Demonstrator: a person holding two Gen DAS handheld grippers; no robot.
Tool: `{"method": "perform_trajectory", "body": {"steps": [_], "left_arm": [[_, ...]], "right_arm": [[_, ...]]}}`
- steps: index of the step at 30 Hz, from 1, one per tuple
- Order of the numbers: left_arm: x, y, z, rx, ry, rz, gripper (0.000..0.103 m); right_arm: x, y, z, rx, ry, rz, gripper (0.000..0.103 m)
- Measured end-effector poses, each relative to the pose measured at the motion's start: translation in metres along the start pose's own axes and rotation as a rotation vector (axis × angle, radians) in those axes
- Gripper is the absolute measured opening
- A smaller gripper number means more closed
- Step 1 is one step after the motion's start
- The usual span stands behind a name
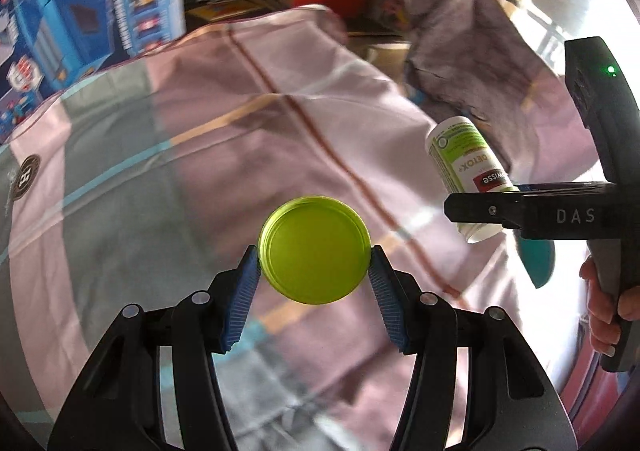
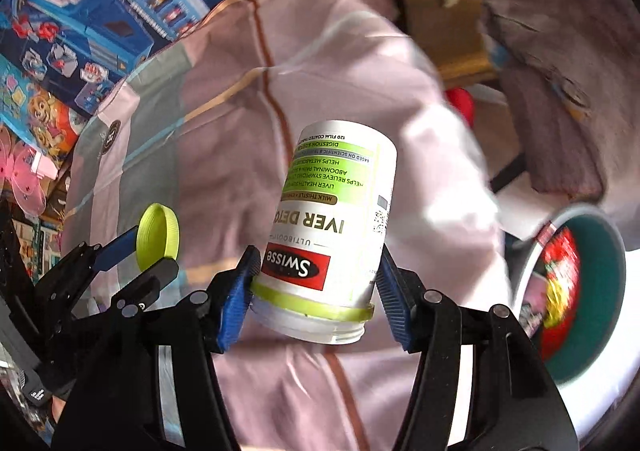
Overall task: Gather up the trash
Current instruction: 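Carry lid and bottle over the teal bucket and open both tools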
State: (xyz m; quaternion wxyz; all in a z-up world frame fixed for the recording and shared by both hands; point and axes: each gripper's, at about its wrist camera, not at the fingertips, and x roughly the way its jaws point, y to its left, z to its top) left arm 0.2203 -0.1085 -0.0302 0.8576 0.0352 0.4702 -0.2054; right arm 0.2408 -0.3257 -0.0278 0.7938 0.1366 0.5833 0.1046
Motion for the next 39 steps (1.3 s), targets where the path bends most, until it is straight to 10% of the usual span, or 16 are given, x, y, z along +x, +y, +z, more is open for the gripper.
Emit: {"method": "perform_trajectory", "body": {"steps": [39], "left_arm": [[0.036, -0.291, -0.034, 0.358, 0.123, -0.152, 0.056]], "right_arm": [[-0.131, -0.261, -0.157, 0.375, -0.186, -0.039, 0.056]]}}
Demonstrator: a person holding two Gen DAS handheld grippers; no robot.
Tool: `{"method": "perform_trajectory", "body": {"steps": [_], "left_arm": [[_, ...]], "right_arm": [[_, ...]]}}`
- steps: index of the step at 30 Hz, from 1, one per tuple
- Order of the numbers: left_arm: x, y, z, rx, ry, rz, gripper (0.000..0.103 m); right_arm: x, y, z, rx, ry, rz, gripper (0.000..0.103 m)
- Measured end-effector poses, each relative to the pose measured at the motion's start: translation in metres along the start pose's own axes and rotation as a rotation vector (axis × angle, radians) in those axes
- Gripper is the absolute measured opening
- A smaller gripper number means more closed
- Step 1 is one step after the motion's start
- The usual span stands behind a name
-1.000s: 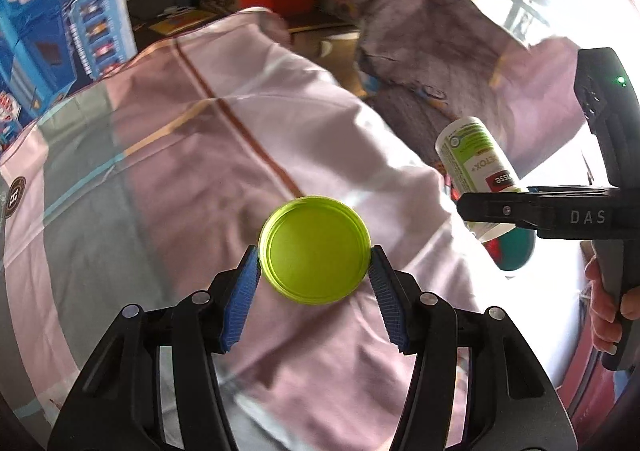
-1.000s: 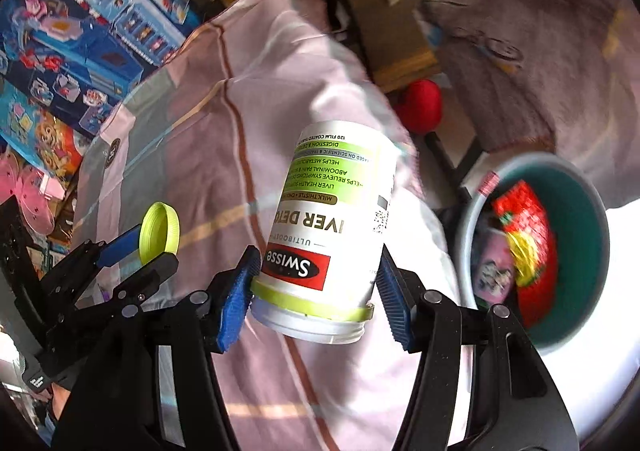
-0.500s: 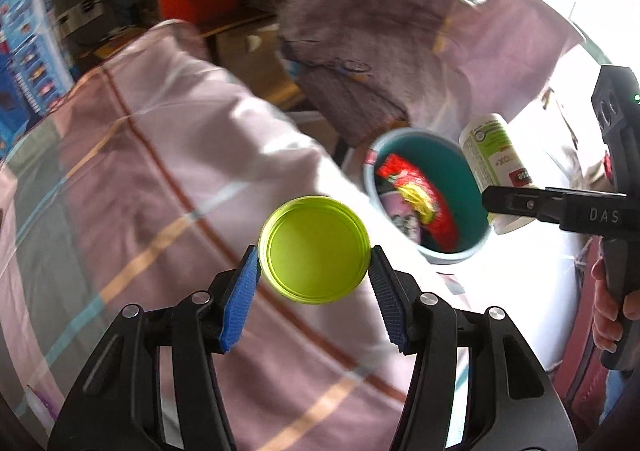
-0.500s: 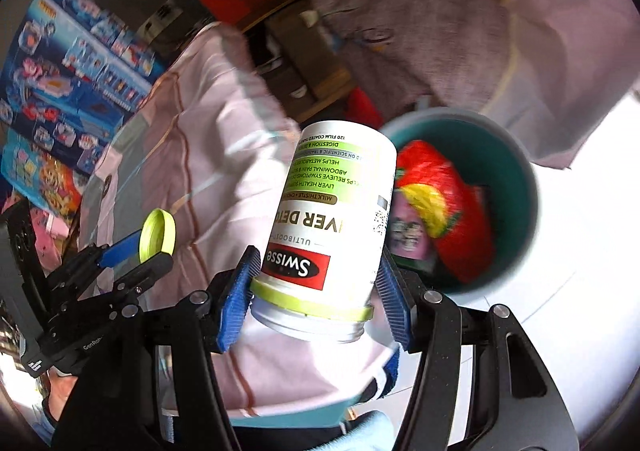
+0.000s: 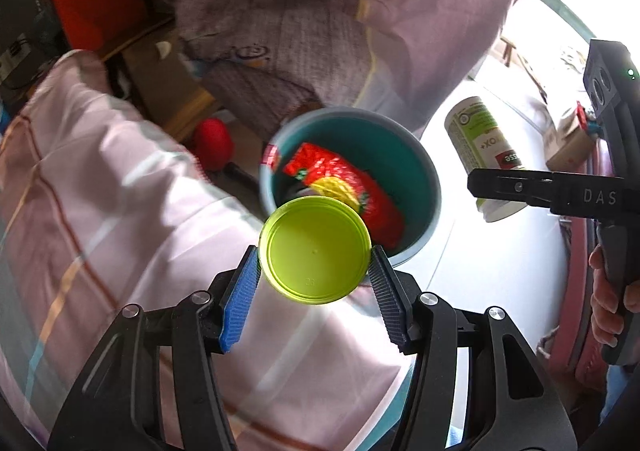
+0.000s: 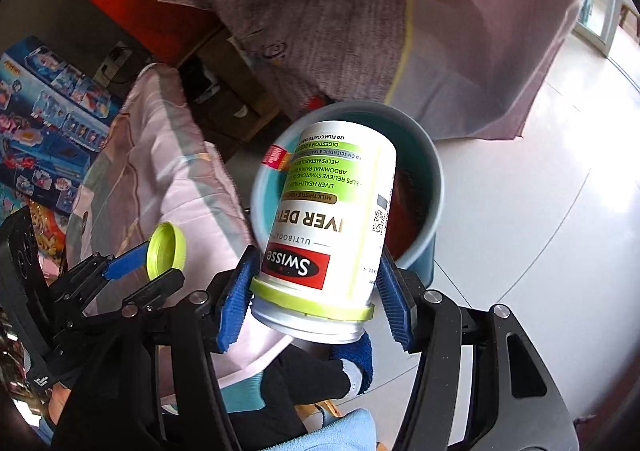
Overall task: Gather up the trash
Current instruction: 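Carry lid and bottle over the teal bucket and open both tools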
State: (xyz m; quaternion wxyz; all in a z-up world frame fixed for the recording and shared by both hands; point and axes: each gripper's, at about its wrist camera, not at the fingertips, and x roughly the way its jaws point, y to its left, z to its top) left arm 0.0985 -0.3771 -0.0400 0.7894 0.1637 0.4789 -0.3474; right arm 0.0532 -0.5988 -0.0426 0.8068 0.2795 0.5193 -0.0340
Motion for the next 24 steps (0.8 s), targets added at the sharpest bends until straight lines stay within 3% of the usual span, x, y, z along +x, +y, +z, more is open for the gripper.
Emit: {"method": "perform_trajectory", "body": {"steps": [11, 17, 21, 24], "left_arm": [[0.048, -0.010, 0.016, 0.017, 0.060, -0.056, 0.057], [0.076, -0.005, 0.022, -0.001, 0.107, -0.090, 0.057], [0.086, -0.008, 0.027, 0.013, 0.113, -0.101, 0.057], [0.093, -0.010, 0.031, 0.021, 0.119, -0.112, 0.057]], "right_arm": [[0.028, -0.011, 0.017, 0.014, 0.037, -0.044, 0.049], [0.048, -0.010, 0.032, 0.041, 0.078, -0.016, 0.049], [0.049, -0.013, 0.038, 0.063, 0.066, -0.022, 0.069], [0.049, -0.015, 0.040, 0.076, 0.061, -0.038, 0.075]]}}
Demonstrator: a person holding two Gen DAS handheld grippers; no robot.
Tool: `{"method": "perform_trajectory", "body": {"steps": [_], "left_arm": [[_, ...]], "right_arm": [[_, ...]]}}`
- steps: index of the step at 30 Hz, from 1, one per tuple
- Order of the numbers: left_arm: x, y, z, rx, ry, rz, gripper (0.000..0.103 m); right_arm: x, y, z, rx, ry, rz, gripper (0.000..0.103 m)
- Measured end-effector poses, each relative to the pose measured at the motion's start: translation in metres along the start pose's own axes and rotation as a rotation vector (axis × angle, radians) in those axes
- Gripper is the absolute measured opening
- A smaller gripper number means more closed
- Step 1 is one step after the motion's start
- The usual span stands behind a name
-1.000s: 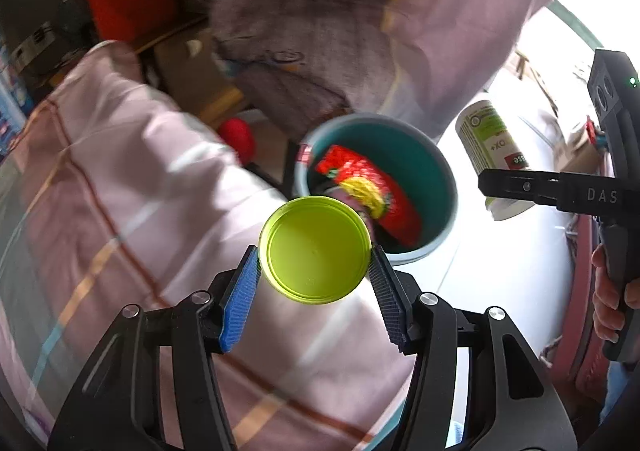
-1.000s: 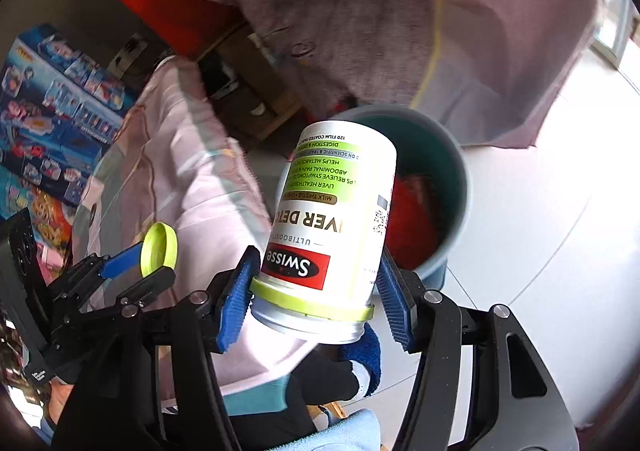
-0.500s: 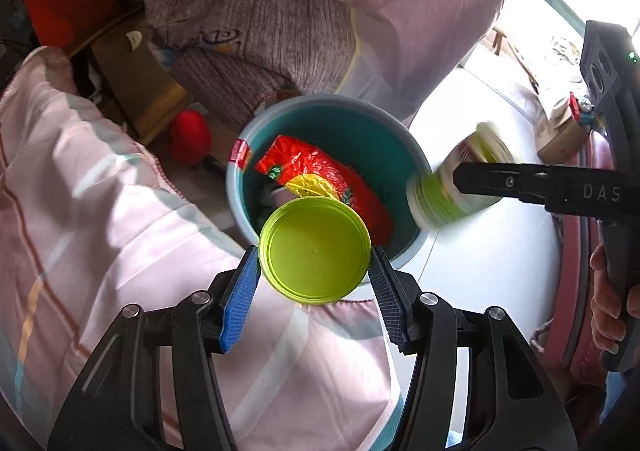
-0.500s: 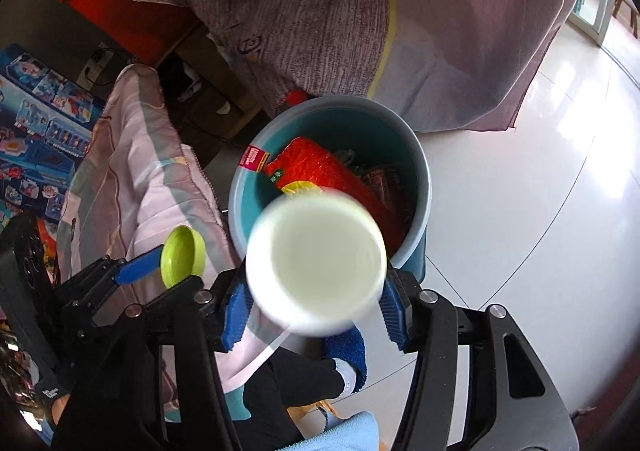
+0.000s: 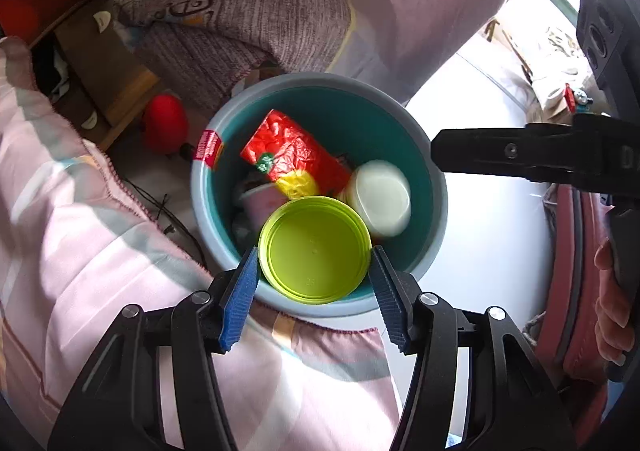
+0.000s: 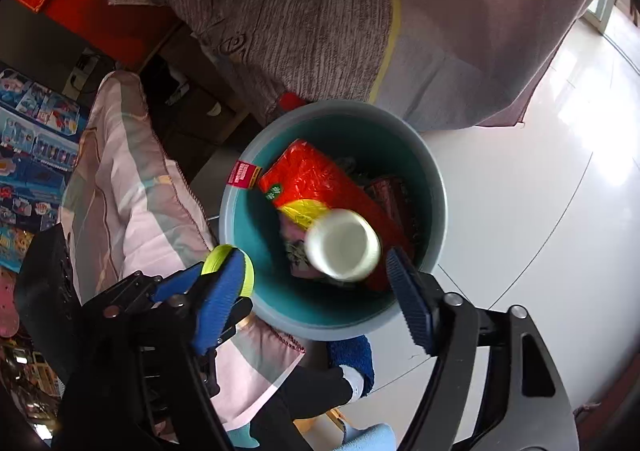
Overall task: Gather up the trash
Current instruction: 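Carry lid and bottle over the teal bucket and open both tools, then move both tools back to the table toward the two clear plastic lids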
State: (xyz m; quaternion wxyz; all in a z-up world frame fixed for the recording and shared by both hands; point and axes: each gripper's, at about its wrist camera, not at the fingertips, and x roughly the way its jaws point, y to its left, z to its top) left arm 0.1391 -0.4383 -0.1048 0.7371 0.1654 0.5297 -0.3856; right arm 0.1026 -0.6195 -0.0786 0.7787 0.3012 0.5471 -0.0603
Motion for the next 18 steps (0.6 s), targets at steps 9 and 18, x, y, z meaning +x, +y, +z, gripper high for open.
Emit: {"method": "perform_trajectory", "body": {"steps": [9, 18], "left_arm": [[0.017, 0.001, 0.006, 0.003, 0.031, -0.028, 0.065], [0.001, 0.012, -0.003, -0.023, 0.004, 0.000, 0.088]], "right_arm": [[0.006, -0.016, 0.006, 0.066, 0.018, -0.056, 0.079], [0.011, 0.001, 0.006, 0.042, 0.035, -0.079, 0.085]]}}
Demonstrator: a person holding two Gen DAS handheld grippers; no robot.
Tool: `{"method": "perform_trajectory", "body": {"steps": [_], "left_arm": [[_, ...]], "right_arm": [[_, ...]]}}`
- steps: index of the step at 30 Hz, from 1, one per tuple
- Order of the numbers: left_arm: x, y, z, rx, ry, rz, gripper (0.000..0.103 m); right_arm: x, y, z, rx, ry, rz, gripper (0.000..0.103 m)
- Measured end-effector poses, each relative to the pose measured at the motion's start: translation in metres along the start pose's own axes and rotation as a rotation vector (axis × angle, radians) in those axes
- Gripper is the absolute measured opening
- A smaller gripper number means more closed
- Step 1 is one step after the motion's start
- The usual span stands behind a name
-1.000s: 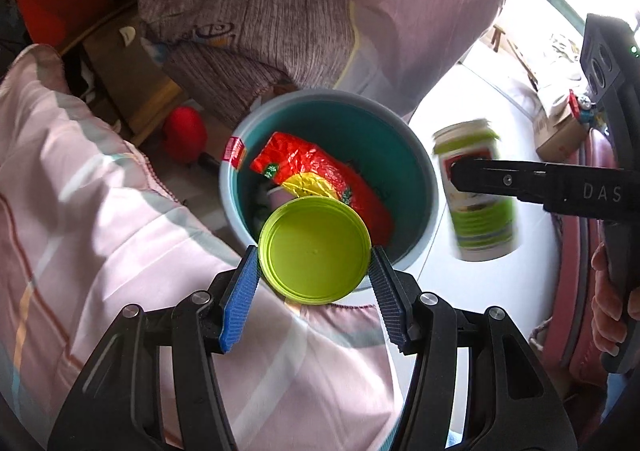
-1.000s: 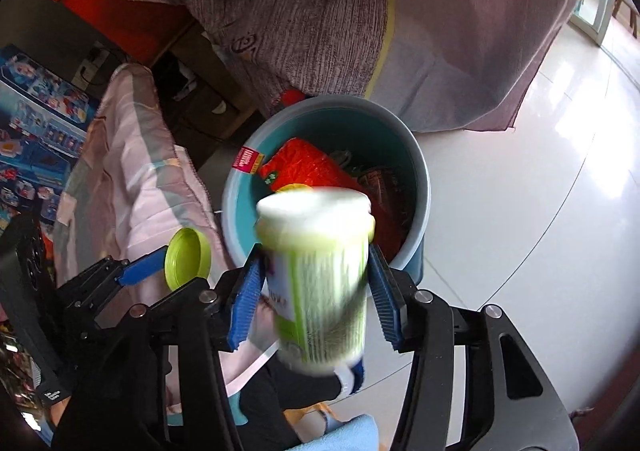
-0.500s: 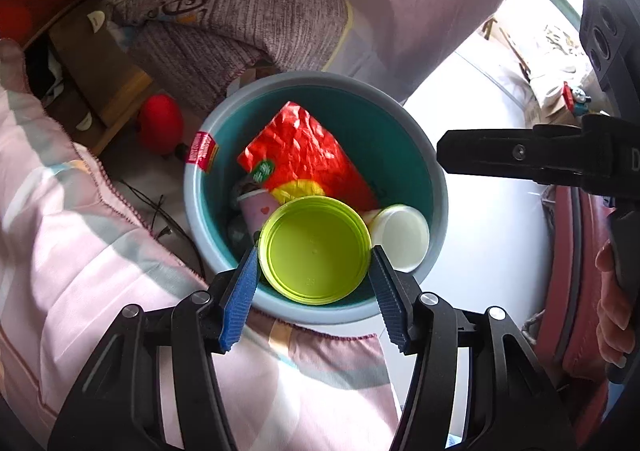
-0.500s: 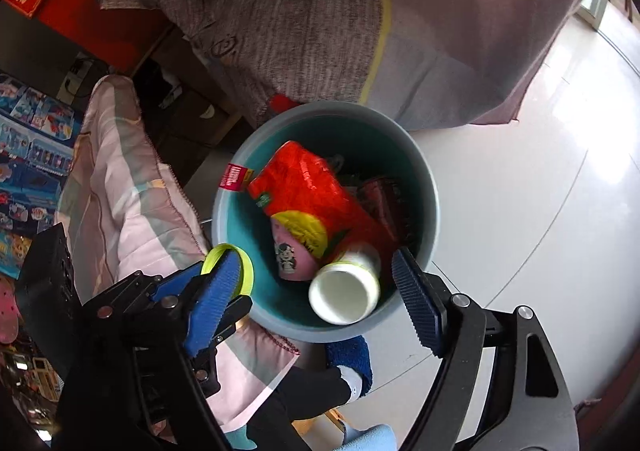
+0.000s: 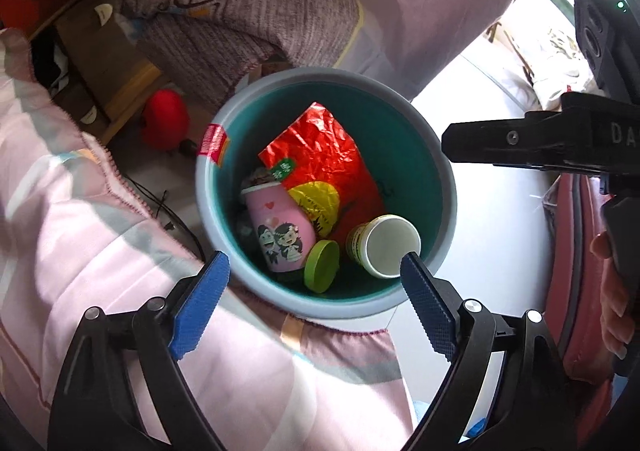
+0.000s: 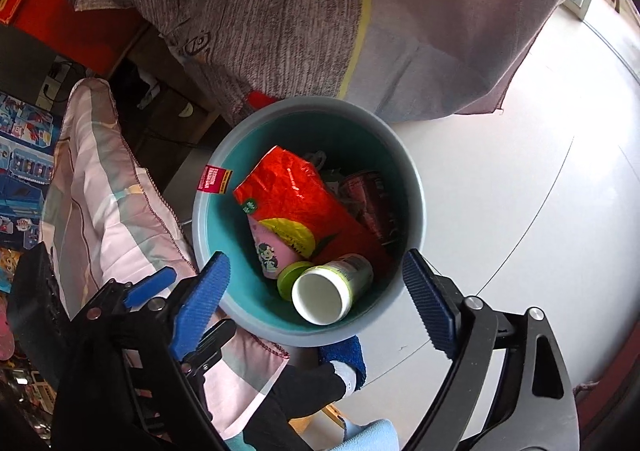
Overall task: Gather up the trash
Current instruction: 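Move both tools back to the table toward the two clear plastic lids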
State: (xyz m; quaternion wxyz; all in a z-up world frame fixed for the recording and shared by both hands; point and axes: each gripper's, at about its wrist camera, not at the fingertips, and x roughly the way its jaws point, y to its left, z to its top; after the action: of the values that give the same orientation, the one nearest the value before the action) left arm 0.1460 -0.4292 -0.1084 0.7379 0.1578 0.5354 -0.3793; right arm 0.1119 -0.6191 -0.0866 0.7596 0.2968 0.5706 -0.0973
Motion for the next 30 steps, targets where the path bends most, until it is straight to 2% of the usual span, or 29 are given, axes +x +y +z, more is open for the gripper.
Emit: {"method": "perform_trajectory", "body": {"steps": [10, 18, 24, 30], "left_arm": [[-0.048, 0.029, -0.027, -0.066, -0.069, 0.040, 0.094], [-0.092, 0.062, -0.065, -0.128, -0.119, 0.087, 0.097], [-0.126, 0.092, -0.107, -0.175, -0.149, 0.122, 0.097], [-0.164, 0.131, -0.166, -0.254, -0.186, 0.166, 0.098]], "right_arm": [[-0.008, 0.032, -0.014, -0.038, 0.003, -0.003, 0.086], [-0.022, 0.081, -0.041, -0.117, -0.009, 0.019, 0.086], [-0.026, 0.121, -0.068, -0.179, 0.009, 0.010, 0.089], [-0.021, 0.179, -0.107, -0.303, 0.035, 0.012, 0.089]]}}
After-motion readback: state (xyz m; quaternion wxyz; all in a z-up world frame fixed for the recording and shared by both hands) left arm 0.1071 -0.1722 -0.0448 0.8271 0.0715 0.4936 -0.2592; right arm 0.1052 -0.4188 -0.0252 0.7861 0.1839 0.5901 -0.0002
